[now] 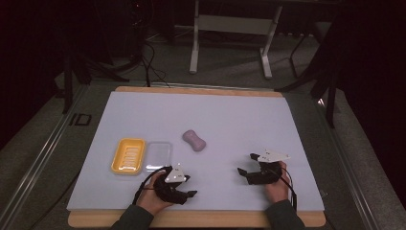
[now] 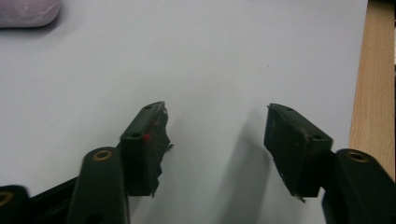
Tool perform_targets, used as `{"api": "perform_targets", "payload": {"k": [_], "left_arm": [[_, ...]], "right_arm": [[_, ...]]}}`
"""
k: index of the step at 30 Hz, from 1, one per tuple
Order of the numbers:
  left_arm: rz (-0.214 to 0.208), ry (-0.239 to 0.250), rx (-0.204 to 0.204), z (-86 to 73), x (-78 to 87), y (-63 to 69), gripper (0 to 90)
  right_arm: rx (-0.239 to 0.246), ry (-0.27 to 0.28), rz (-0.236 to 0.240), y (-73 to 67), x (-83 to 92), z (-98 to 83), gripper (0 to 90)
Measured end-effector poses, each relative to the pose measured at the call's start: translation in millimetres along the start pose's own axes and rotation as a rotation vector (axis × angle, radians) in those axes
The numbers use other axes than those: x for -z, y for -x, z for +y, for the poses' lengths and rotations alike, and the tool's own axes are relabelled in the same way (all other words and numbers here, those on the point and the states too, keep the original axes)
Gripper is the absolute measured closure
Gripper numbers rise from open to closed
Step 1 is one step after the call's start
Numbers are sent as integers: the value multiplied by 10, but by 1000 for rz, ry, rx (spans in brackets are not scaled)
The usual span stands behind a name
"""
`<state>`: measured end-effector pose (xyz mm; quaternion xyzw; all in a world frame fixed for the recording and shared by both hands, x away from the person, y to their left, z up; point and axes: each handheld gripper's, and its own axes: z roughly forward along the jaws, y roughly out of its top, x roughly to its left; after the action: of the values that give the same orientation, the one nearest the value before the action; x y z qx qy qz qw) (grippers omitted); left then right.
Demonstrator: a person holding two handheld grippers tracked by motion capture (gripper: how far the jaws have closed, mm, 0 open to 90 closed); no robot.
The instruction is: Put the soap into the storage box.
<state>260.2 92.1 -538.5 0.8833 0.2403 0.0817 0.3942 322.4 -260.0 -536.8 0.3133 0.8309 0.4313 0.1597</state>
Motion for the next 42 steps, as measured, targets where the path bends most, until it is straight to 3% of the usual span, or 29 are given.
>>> {"api": "perform_targets", "payload": {"k": [9,13,15,19,27,36,42], "left_arm": [[-15,-4,-36,73,94,-33,419],[-32,-13,-38,90,145,-87,465],[-20,-20,-47,105,177,-113,470],[-2,-27,-61,142,235,-156,466],[-15,-19,-67,237,296,-246,464],[-13,-25,-77,333,308,-354,465],[-15,-9,-82,424,361,-462,458]], "right_arm": [[4,12,-24,-12,9,-5,177],[29,16,6,-22,19,-8,178],[36,21,17,-25,22,-10,178],[29,24,14,-17,23,-11,181],[14,30,13,-13,33,-16,183],[13,79,36,5,74,-37,183],[29,66,34,-9,62,-31,182]]}}
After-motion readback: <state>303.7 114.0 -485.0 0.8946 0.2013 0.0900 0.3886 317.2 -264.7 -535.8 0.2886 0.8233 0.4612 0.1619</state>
